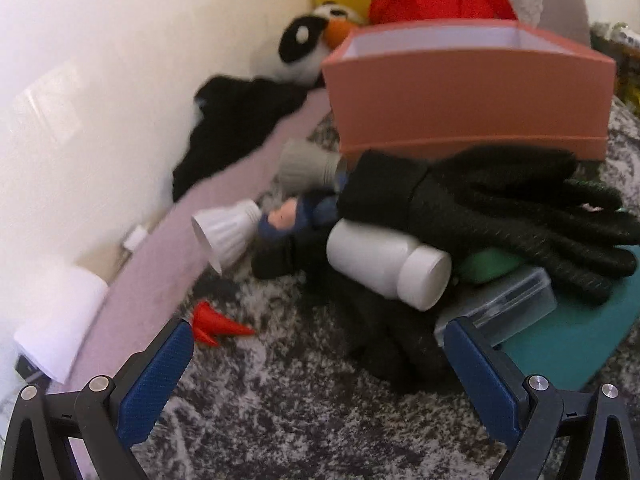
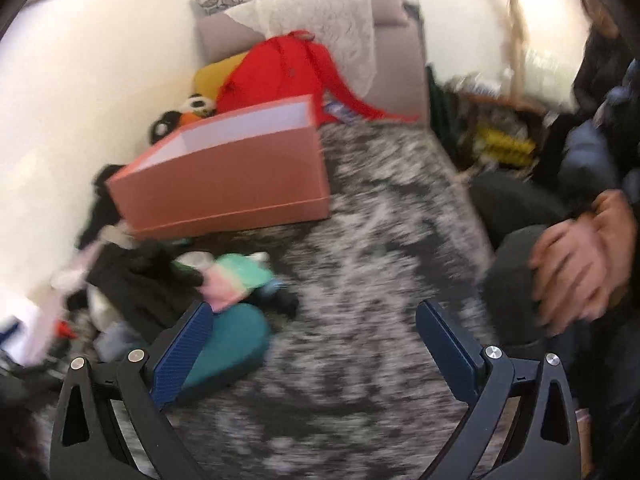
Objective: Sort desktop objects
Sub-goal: 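Grasp the white pill bottle with the left gripper while the right gripper grasps the black glove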
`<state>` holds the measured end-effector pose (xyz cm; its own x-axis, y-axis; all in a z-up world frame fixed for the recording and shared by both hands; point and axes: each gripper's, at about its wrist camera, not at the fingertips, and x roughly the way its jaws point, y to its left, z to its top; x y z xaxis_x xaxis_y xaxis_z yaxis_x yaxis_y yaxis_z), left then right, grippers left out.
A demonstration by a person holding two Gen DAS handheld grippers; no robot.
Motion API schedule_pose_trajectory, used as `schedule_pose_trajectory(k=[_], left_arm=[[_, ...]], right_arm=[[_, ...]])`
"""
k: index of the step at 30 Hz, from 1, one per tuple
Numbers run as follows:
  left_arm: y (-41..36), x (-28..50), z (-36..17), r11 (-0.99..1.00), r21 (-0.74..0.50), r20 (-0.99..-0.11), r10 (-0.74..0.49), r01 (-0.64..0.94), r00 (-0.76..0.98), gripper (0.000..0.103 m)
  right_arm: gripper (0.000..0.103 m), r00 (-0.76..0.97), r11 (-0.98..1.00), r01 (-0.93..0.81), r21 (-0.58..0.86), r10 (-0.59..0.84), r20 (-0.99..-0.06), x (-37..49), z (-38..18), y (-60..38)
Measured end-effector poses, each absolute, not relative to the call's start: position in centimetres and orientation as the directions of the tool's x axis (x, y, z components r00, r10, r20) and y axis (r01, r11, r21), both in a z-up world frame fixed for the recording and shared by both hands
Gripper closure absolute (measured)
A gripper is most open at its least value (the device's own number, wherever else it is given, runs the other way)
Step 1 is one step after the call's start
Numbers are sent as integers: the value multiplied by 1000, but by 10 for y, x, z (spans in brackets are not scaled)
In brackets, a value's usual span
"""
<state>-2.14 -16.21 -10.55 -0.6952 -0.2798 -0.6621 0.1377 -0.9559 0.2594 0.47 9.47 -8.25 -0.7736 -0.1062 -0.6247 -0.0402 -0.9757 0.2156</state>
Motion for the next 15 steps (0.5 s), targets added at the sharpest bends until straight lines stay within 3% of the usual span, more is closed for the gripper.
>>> schedule_pose_trajectory(k=[3, 8, 14, 15], left_arm=[[-164, -29, -112, -962, 244, -673, -257, 121, -693, 0], [-165, -37, -113, -968, 229, -672, -234, 103, -703, 0], [-175, -38, -119, -962, 241, -691, -265, 131, -672, 0], [-178, -38, -121, -960, 244, -695, -274, 140, -665, 0]], right_arm=[[0, -782, -956, 84, 280, -238, -576, -7, -75, 74], [0, -740, -910, 380, 163, -405, -537, -54, -75, 9], [2, -622, -866, 488, 104, -429, -655, -114, -125, -33], [6, -609, -863, 495, 97, -424, -670, -118, -131, -35]])
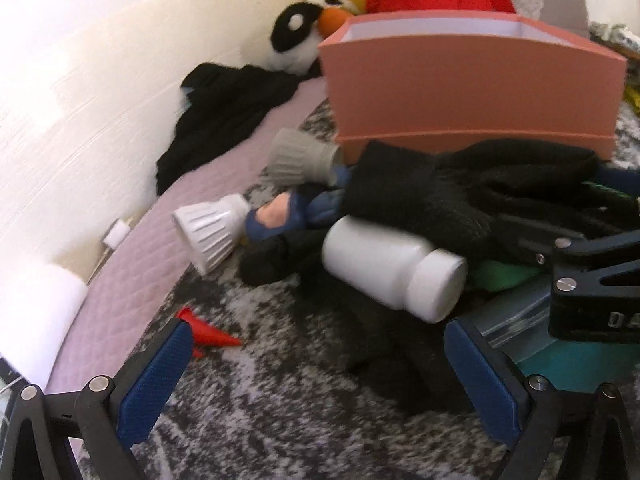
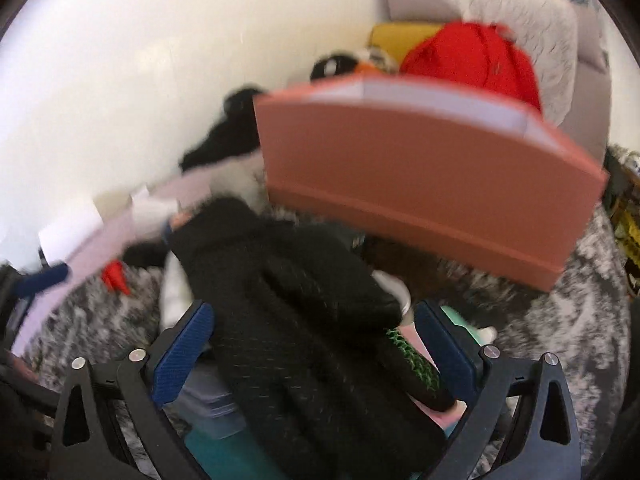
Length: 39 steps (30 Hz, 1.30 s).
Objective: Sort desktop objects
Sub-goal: 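Grasp the white pill bottle with the left gripper while the right gripper grasps the black glove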
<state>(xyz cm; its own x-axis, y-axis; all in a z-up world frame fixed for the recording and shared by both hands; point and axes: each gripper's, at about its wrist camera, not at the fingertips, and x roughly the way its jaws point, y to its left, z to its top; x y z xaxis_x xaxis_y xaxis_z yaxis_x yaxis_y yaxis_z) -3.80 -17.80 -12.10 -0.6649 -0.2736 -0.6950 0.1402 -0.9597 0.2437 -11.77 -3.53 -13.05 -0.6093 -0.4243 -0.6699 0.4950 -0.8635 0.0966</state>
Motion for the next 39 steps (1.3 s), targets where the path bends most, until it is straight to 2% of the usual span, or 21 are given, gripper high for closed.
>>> schedule_pose_trajectory(k=[2, 4, 5, 6, 7, 8, 15, 21, 23, 24, 26, 27, 30, 34, 39], left_arm=[[-182, -40, -123, -959, 237, -705, -280, 154, -651, 0], [-183, -43, -123, -958, 233, -709, -285, 166, -645, 0], [-183, -44, -123, -958, 232, -709, -285, 169, -645, 0], [-182, -46, -122, -958, 231, -707, -286, 171, -646, 0], [-180, -47, -121, -958, 232, -704, -287, 171, -650, 0], [-177, -48, -119, -958, 232, -698, -286, 171, -656, 0], [-159, -58, -107, -970, 193, -688, -243, 150, -684, 0], [-143, -83, -117, -974, 182, -723, -226, 136, -653, 0], [-144, -94, -125, -978, 153, -748, -208, 142, -630, 11], [-145, -101, -131, -979, 137, -762, -200, 149, -616, 27], [-150, -113, -143, -978, 118, -788, -198, 172, -583, 38], [-149, -113, -143, -977, 126, -783, -205, 174, -587, 38], [-144, -111, -141, -973, 145, -767, -225, 179, -600, 51], [-139, -88, -100, -989, 84, -734, -146, 124, -664, 66], [-132, -73, -42, -998, 60, -660, -62, 31, -749, 66]], right_arm=[[12, -601, -857, 507, 90, -426, -676, -121, -138, -39], [42, -587, -843, 528, 104, -451, -672, -120, -136, -42], [51, -587, -840, 533, 98, -451, -673, -119, -134, -44], [72, -598, -842, 533, 78, -440, -669, -117, -131, -46], [87, -608, -844, 533, 53, -426, -670, -116, -129, -46], [92, -610, -842, 538, 42, -423, -670, -113, -127, -47], [95, -651, -877, 461, 136, -438, -620, -91, -96, -2], [95, -771, -923, 372, 93, -364, -523, -62, -70, 32], [95, -778, -925, 368, 99, -364, -512, -56, -70, 37], [95, -774, -924, 369, 102, -367, -516, -54, -70, 41], [95, -769, -924, 369, 104, -366, -524, -51, -73, 44], [95, -767, -924, 369, 106, -367, -526, -50, -74, 46], [95, -770, -919, 373, 126, -382, -512, -46, -73, 50], [95, -784, -916, 369, 158, -398, -476, -42, -70, 59], [95, -807, -909, 367, 198, -417, -419, -35, -57, 68]])
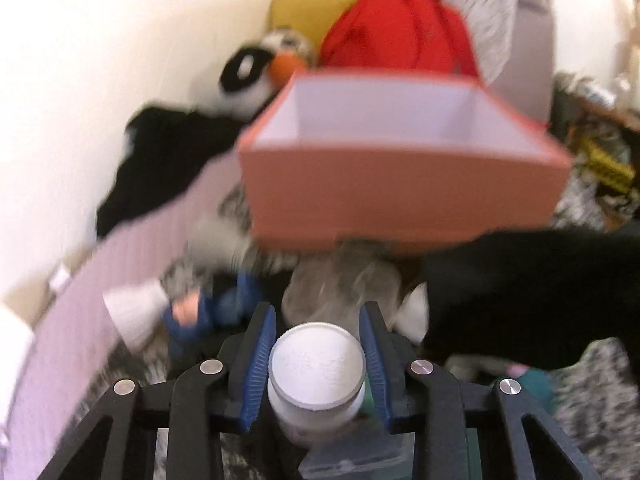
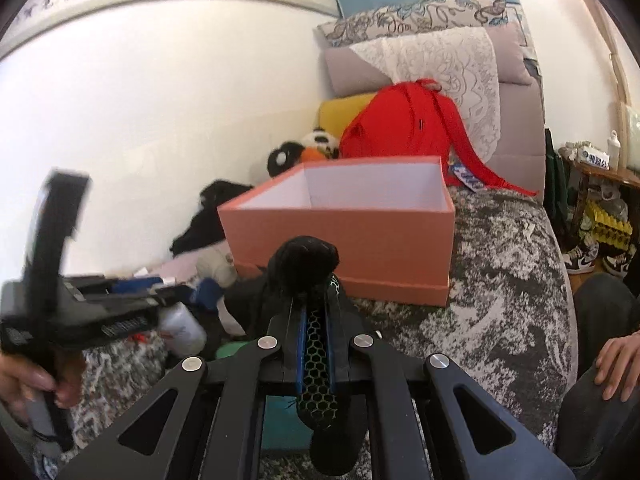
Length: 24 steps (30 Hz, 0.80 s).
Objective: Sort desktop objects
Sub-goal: 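Grasp the white pill bottle with the left gripper while the right gripper grasps the black glove, then drop the white pill bottle into the pink box with the left gripper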
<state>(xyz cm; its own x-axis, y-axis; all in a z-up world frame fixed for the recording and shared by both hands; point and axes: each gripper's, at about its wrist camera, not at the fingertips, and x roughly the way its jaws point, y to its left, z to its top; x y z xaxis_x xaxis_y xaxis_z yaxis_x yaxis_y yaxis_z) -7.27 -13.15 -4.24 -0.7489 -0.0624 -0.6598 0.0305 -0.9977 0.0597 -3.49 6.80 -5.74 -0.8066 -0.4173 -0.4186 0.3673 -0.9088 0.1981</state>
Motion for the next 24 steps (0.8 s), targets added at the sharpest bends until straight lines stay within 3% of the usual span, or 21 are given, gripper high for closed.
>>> schedule_pose_trajectory(k=[7, 14, 18, 24], left_arm=[[-124, -88, 1, -996, 15, -600, 62, -88, -798, 66], [-118, -140, 58, -991, 3, -495, 113, -132, -862, 66], [-121, -195, 83, -989, -76, -473, 146, -125, -869, 65], [-127, -249, 61, -995, -74, -526, 90, -61, -845, 65]], right_arm=[[95, -822, -901, 367, 229, -430, -373, -37, -18, 72], [98, -897, -927, 338, 164, -370, -241, -74, 79, 69], [98, -934, -945, 294, 145, -316, -167, -118, 128, 68], [94, -899, -946, 275, 171, -316, -302, -178, 118, 71]])
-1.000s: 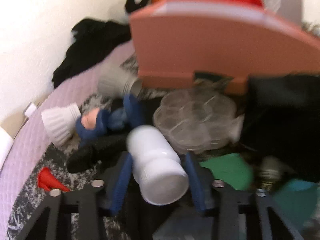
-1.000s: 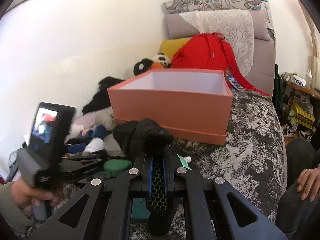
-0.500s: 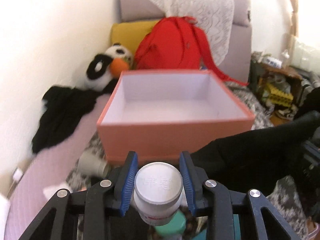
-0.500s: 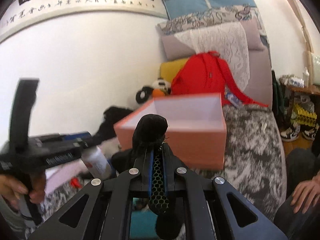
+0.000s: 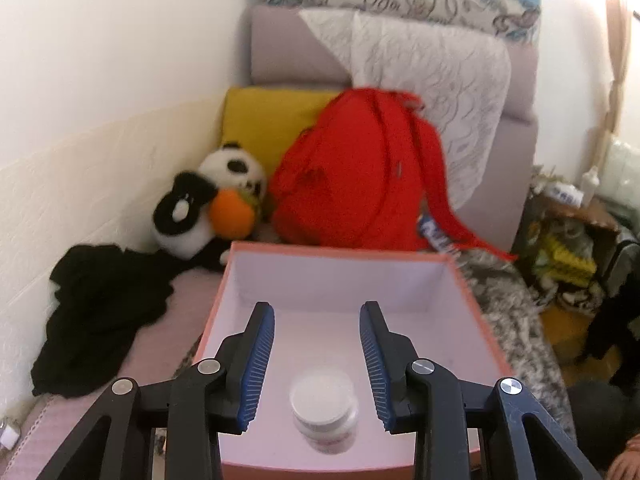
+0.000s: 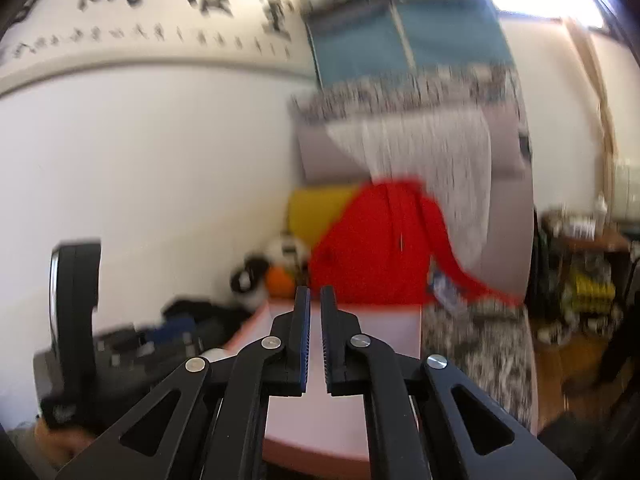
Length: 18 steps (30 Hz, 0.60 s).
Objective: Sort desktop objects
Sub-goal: 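Drop the white pill bottle into the pink box with the left gripper, then grasp the clear plastic case with the left gripper while the right gripper holds the glove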
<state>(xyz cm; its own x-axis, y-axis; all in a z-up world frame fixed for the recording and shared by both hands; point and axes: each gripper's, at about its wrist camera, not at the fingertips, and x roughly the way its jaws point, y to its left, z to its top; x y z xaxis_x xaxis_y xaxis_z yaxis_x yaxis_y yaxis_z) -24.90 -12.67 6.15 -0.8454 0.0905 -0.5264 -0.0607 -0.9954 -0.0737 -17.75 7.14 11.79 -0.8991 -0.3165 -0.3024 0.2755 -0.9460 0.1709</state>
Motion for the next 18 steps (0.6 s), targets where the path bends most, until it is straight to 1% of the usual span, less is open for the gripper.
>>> schedule_pose_trajectory(k=[2, 3, 4, 5, 6, 7, 8, 9, 10, 12, 14, 15, 16, 18], left_arm=[[-128, -247, 50, -996, -51, -528, 88, -72, -845, 66], [-126, -246, 44, -996, -33, -530, 84, -78, -844, 67], [-124, -247, 38, -996, -17, -538, 80, -84, -839, 67], [-123, -248, 32, -996, -5, -547, 77, -88, -833, 67], [-123, -250, 27, -996, -12, -563, 76, -84, -823, 66], [-125, -251, 22, -997, -29, -582, 73, -70, -810, 62], [-127, -248, 21, -997, -45, -588, 73, -58, -805, 54], [-129, -243, 20, -997, -55, -585, 73, -50, -808, 35], [-133, -233, 20, -997, -63, -570, 70, -41, -819, 26], [-137, -207, 17, -998, -56, -536, 65, -41, -841, 23], [-140, -176, 8, -999, -21, -521, 51, -47, -852, 18], [-141, -162, 1, -999, -7, -525, 43, -46, -850, 15], [-143, -151, -8, -999, 2, -544, 35, -43, -838, 14], [-146, -129, -26, -999, 19, -583, 19, -38, -813, 14]], right_arm=[[67, -885, -945, 267, 187, -318, -341, -169, 93, 86], [34, -887, -950, 244, 197, -300, -351, -161, 77, 96], [7, -887, -952, 219, 213, -286, -364, -153, 60, 106], [3, -879, -948, 194, 253, -282, -384, -147, 41, 117], [3, -869, -941, 168, 292, -281, -407, -142, 21, 127], [3, -850, -931, 145, 334, -290, -440, -141, 5, 135], [3, -830, -920, 118, 374, -298, -471, -139, -12, 142], [3, -814, -907, 82, 413, -299, -497, -137, -26, 149], [3, -800, -887, 40, 460, -304, -518, -134, -41, 155], [4, -761, -828, 2, 561, -366, -536, -129, -65, 163], [11, -707, -746, -16, 666, -462, -535, -122, -91, 163], [20, -679, -729, -14, 685, -496, -541, -122, -101, 158], [27, -651, -710, -12, 704, -529, -545, -121, -112, 153], [36, -587, -699, -4, 715, -577, -568, -127, -129, 139]])
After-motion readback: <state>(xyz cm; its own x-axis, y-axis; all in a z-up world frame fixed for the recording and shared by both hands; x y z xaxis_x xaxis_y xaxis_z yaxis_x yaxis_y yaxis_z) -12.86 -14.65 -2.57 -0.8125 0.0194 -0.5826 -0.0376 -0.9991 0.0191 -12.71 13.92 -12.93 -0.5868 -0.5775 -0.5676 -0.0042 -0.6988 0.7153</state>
